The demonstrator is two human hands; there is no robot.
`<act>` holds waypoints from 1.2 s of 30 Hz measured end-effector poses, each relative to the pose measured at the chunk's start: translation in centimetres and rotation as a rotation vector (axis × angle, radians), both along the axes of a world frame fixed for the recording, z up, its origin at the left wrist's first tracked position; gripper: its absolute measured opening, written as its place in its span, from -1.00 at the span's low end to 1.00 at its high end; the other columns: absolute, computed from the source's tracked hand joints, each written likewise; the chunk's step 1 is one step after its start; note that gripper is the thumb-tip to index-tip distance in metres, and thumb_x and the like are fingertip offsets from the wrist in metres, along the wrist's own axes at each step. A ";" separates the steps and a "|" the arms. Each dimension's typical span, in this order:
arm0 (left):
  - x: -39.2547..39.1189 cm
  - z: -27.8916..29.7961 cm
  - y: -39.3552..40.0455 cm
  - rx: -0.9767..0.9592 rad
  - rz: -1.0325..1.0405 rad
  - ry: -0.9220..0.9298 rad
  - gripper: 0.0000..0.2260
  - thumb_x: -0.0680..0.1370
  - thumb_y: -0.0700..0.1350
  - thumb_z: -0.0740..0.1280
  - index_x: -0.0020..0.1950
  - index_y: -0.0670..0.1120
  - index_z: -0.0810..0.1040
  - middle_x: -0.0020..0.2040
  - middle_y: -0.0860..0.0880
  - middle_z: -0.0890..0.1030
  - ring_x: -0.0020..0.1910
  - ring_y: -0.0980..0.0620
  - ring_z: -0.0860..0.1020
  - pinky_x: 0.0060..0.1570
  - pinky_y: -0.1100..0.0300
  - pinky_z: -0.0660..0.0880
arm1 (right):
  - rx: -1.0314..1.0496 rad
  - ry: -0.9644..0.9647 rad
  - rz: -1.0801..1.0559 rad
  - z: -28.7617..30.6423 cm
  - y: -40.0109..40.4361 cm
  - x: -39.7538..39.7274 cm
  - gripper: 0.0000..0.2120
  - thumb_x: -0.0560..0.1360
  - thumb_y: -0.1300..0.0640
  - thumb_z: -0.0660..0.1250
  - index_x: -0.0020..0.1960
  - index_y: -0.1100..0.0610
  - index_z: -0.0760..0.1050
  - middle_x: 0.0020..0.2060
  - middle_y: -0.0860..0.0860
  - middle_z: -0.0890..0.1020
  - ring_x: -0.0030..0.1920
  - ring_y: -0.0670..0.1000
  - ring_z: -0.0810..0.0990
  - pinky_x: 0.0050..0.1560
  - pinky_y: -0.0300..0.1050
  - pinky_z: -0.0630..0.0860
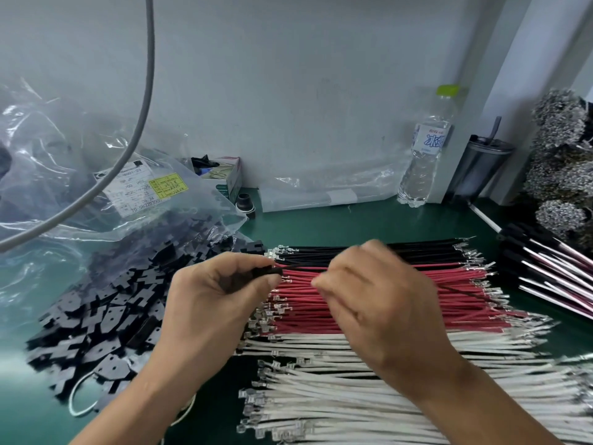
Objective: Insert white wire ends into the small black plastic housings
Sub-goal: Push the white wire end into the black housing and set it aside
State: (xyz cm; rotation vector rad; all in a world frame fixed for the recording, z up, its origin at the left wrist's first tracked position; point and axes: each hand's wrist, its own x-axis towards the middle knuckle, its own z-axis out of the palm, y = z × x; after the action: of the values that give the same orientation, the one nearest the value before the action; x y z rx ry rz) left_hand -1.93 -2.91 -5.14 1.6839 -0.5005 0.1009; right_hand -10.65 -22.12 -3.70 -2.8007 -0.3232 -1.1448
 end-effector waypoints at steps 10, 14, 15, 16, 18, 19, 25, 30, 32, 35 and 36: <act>0.0 0.2 0.0 -0.117 0.010 0.143 -0.83 0.35 -0.04 0.57 -0.07 0.09 0.77 -0.22 -0.07 0.75 -0.22 -0.15 0.71 -0.20 0.06 0.69 | 0.066 0.249 -0.055 -1.3 0.9 0.9 -0.93 0.52 0.17 0.47 -0.07 0.00 0.68 -0.21 -0.14 0.53 -0.16 -0.08 0.44 -0.27 -0.13 0.50; 0.2 0.2 0.2 -0.134 -0.007 0.183 -0.81 0.35 -0.02 0.58 -0.05 0.09 0.77 -0.19 -0.08 0.75 -0.23 -0.08 0.72 -0.20 0.09 0.70 | 0.183 0.167 -0.031 -0.9 0.4 0.6 -0.95 0.52 0.14 0.47 -0.05 0.01 0.64 -0.15 -0.16 0.60 -0.14 -0.11 0.53 -0.23 -0.17 0.53; 0.2 0.2 0.2 -0.152 -0.013 0.200 -0.79 0.34 -0.02 0.58 -0.04 0.08 0.77 -0.18 -0.09 0.75 -0.23 -0.06 0.72 -0.21 0.12 0.70 | 0.206 0.142 -0.017 -0.8 0.2 0.5 -0.95 0.52 0.15 0.46 -0.03 0.02 0.64 -0.15 -0.15 0.61 -0.13 -0.10 0.55 -0.21 -0.16 0.54; 0.3 0.3 0.3 -0.177 -0.020 0.219 -0.77 0.33 -0.01 0.58 -0.03 0.06 0.77 -0.17 -0.10 0.76 -0.23 -0.05 0.72 -0.22 0.16 0.68 | 0.230 0.122 0.005 -0.8 0.2 0.5 -0.94 0.53 0.17 0.45 -0.01 0.04 0.65 -0.14 -0.13 0.61 -0.12 -0.08 0.56 -0.18 -0.15 0.55; 0.3 0.5 0.4 -0.233 -0.043 0.263 -0.73 0.31 -0.02 0.58 -0.01 0.02 0.77 -0.14 -0.14 0.75 -0.25 -0.04 0.70 -0.22 0.21 0.65 | 0.281 0.103 0.054 -0.7 0.0 0.3 -0.89 0.57 0.20 0.40 0.05 0.08 0.67 -0.12 -0.09 0.61 -0.09 -0.05 0.57 -0.12 -0.12 0.56; 0.3 0.6 0.4 -0.256 -0.056 0.281 -0.72 0.30 -0.02 0.58 0.00 -0.01 0.77 -0.14 -0.17 0.75 -0.25 -0.04 0.70 -0.21 0.22 0.64 | 0.302 0.095 0.066 -0.6 0.0 0.2 -0.86 0.59 0.19 0.36 0.08 0.09 0.68 -0.12 -0.08 0.60 -0.09 -0.04 0.58 -0.11 -0.12 0.56; 0.1 1.3 0.5 -0.337 -0.189 0.393 -0.71 0.31 -0.04 0.56 -0.04 -0.15 0.77 -0.15 -0.24 0.72 -0.32 -0.07 0.64 -0.24 0.19 0.63 | 0.418 0.023 0.094 -0.2 -0.1 -0.4 -0.81 0.58 0.16 0.34 0.12 0.10 0.70 -0.14 -0.07 0.58 -0.14 -0.07 0.59 -0.16 -0.20 0.54; 0.1 1.4 0.3 -0.351 -0.269 0.448 -0.59 0.30 0.06 0.58 0.00 -0.21 0.75 -0.21 -0.20 0.69 -0.33 -0.03 0.60 -0.27 0.21 0.59 | 0.416 -0.029 0.105 0.0 0.1 -0.5 -0.83 0.57 0.16 0.37 0.10 0.11 0.71 -0.16 -0.04 0.57 -0.18 -0.05 0.57 -0.21 -0.15 0.54; 0.1 1.4 0.3 -0.347 -0.269 0.445 -0.58 0.30 0.08 0.57 0.00 -0.20 0.75 -0.22 -0.18 0.69 -0.33 -0.03 0.61 -0.26 0.21 0.59 | 0.372 -0.037 0.096 0.0 0.0 -0.6 -0.83 0.56 0.21 0.39 0.11 0.13 0.71 -0.17 -0.02 0.57 -0.18 -0.02 0.57 -0.21 -0.13 0.55; 0.2 1.4 0.4 -0.334 -0.268 0.436 -0.58 0.31 0.10 0.56 0.00 -0.19 0.76 -0.20 -0.18 0.71 -0.30 -0.05 0.62 -0.22 0.19 0.61 | 0.313 -0.034 0.085 -0.1 -0.1 -0.6 -0.80 0.54 0.27 0.39 0.12 0.15 0.71 -0.17 0.00 0.56 -0.18 0.01 0.56 -0.23 -0.10 0.54; 0.2 1.4 0.5 -0.328 -0.269 0.434 -0.58 0.31 0.10 0.57 0.00 -0.19 0.75 -0.19 -0.18 0.71 -0.29 -0.06 0.63 -0.21 0.20 0.61 | 0.287 -0.032 0.080 0.0 -0.1 -0.6 -0.79 0.53 0.28 0.39 0.12 0.15 0.71 -0.18 0.00 0.56 -0.19 0.02 0.55 -0.24 -0.08 0.54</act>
State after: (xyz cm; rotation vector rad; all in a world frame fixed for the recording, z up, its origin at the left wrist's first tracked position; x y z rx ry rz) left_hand -1.72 -2.45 -3.74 1.2561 -0.3539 -0.3554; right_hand -11.24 -22.22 -3.73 -2.5011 -0.2486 -1.1208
